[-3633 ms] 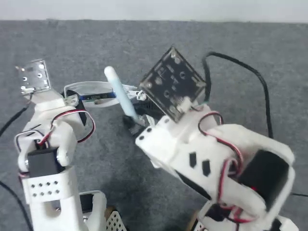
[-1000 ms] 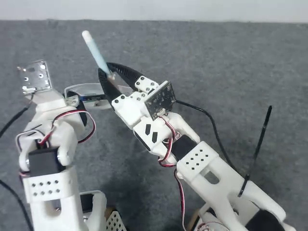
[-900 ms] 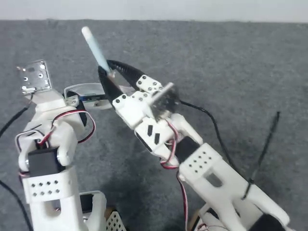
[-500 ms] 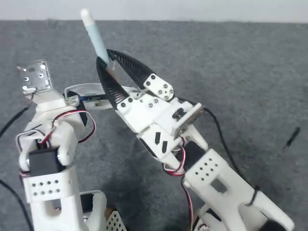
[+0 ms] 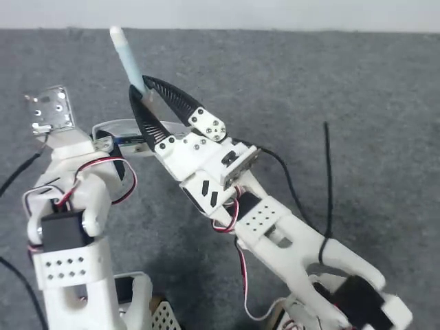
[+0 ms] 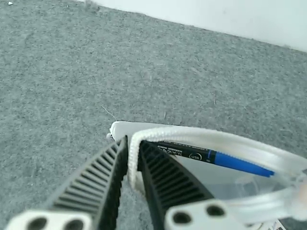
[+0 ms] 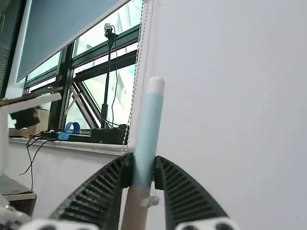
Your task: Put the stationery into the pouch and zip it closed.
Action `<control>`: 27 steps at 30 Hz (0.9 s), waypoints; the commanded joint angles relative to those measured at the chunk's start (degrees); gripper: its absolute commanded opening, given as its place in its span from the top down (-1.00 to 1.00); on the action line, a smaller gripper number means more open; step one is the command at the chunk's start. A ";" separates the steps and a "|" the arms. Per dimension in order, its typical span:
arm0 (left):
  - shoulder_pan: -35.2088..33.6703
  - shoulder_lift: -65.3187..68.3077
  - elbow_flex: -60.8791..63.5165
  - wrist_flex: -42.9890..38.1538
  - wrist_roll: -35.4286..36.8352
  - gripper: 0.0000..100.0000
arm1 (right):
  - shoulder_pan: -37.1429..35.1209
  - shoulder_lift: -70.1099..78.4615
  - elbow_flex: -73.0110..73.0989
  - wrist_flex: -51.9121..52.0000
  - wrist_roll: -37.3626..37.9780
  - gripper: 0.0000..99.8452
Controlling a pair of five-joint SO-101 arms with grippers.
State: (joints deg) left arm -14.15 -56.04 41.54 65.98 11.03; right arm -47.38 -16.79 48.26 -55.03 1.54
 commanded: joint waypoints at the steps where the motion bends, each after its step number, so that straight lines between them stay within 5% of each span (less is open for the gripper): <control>1: 0.88 0.88 0.75 -0.79 -0.35 0.98 | 0.48 3.12 1.23 -10.15 0.18 0.99; 13: 0.88 0.88 0.75 -0.79 -0.35 0.98 | 0.22 14.81 2.46 -25.80 5.54 0.99; 27: -3.43 0.88 0.84 -0.88 -0.09 0.98 | -1.80 15.69 13.27 -27.82 6.33 0.99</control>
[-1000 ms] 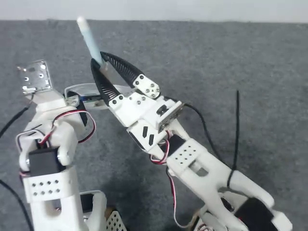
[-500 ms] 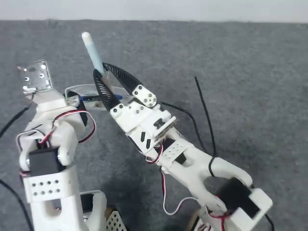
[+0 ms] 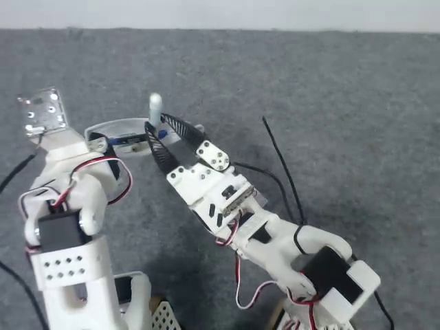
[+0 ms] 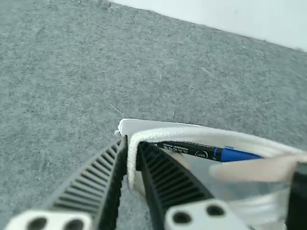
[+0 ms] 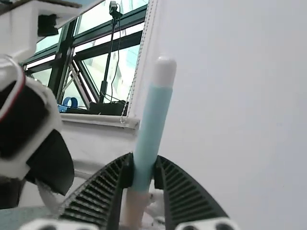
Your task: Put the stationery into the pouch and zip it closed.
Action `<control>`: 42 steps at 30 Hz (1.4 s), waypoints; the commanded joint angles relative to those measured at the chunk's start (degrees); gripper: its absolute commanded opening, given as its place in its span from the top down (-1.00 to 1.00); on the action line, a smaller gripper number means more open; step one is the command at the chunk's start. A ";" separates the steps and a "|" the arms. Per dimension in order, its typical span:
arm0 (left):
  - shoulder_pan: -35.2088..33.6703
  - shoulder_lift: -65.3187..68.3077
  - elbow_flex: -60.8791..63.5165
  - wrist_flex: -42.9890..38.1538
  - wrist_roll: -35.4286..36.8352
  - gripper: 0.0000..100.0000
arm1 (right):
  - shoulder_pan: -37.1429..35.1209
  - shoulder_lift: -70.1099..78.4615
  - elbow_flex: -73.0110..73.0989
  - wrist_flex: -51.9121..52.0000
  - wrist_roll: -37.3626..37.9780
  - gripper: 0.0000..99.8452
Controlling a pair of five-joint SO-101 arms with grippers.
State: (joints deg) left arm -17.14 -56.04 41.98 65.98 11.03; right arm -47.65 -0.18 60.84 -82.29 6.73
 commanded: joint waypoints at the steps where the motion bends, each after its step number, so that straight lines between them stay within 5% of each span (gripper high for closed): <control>1: -0.44 0.88 0.40 -0.88 -0.09 0.98 | -1.71 -1.01 1.14 -0.48 1.14 0.99; 7: -0.44 0.88 0.40 -0.79 -0.09 0.98 | -1.54 -2.24 0.88 5.67 1.14 0.99; 23: -0.44 0.88 0.40 -0.79 -0.18 0.98 | -1.71 -23.87 -8.70 70.73 1.14 0.99; 34: -0.44 0.88 0.40 -0.70 -0.18 0.98 | -4.88 -24.13 -11.69 84.53 10.29 0.97; 39: -0.44 0.88 0.84 -0.88 -0.18 0.98 | -4.88 -24.31 -11.69 86.99 10.20 0.54; 42: -0.53 0.88 1.27 -0.88 -0.18 0.98 | -4.97 -24.75 -11.69 87.52 10.29 0.47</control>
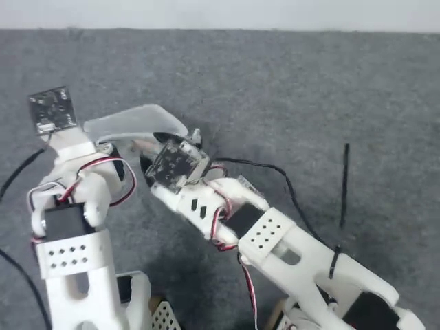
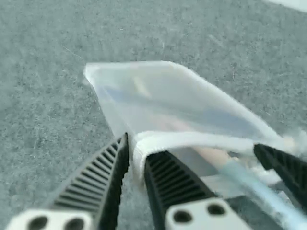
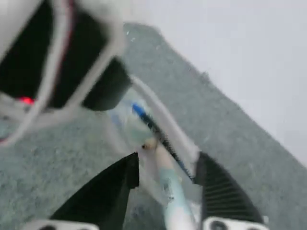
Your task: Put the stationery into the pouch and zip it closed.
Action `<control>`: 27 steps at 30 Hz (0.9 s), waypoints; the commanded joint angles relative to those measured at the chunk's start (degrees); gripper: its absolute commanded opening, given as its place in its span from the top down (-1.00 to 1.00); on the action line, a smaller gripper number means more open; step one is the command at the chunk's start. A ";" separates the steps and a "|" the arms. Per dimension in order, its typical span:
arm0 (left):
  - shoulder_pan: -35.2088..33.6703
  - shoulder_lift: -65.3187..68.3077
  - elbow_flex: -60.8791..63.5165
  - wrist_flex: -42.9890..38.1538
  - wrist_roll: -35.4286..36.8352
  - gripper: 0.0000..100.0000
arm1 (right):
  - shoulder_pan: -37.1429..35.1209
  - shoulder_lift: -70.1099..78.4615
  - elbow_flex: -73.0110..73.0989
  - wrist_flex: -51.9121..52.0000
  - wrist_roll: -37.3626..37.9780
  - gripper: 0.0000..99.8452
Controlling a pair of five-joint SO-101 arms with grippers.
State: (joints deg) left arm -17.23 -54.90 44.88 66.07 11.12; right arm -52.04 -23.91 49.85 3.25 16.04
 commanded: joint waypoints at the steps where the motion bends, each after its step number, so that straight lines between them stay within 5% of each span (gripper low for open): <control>1: -0.44 -0.26 -1.63 -0.97 -0.26 0.98 | -0.57 -1.71 -0.70 2.15 0.97 0.47; 12: -0.44 -0.26 -1.71 -0.97 -0.26 0.98 | -0.40 -19.47 -0.35 12.70 0.00 0.47; 27: 2.73 -0.26 -9.63 -0.53 5.01 0.98 | 4.97 -31.43 -0.26 18.07 -20.84 0.47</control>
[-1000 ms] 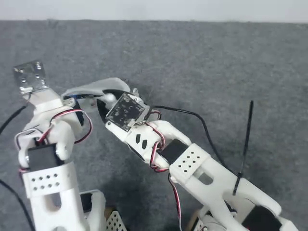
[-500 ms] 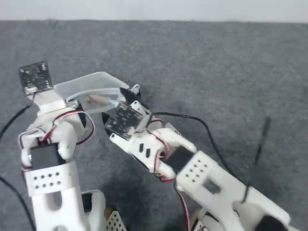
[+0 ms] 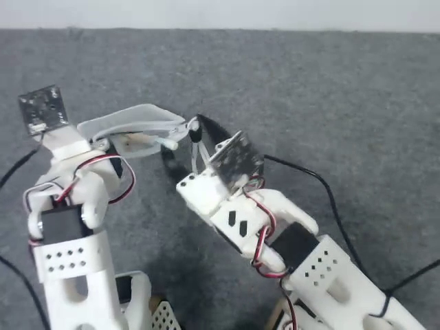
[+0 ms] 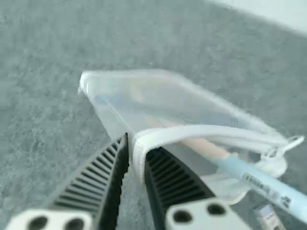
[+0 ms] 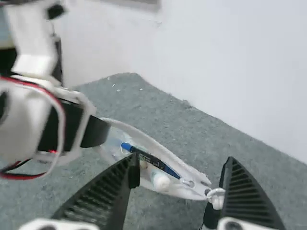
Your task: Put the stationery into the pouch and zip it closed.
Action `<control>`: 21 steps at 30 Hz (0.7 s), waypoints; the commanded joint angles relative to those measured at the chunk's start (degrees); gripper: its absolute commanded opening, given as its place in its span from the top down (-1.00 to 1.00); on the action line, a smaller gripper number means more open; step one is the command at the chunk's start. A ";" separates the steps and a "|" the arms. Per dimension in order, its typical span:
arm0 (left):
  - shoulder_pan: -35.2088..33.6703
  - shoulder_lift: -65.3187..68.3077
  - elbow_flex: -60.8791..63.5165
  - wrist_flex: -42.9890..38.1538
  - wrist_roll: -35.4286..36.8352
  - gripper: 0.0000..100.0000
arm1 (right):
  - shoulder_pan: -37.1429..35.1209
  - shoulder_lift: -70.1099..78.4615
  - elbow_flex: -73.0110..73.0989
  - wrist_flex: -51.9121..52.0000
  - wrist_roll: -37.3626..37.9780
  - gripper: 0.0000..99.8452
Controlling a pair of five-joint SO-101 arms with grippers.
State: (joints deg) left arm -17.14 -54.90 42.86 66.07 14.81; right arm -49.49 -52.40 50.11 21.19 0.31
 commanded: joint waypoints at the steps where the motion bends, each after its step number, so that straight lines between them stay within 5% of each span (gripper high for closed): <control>1: 3.60 -0.26 -8.57 -0.53 1.41 0.98 | 3.03 -3.03 -0.53 0.13 -6.15 0.47; 7: 5.27 0.26 -11.21 -0.53 4.66 0.98 | 4.09 -3.03 0.09 1.71 -12.13 0.47; 21: 5.27 5.54 -8.04 -0.97 5.63 0.98 | 0.84 -2.51 0.09 -1.36 -11.87 0.47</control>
State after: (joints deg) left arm -12.22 -51.38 36.00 66.07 19.56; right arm -48.09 -52.84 50.90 22.77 -10.95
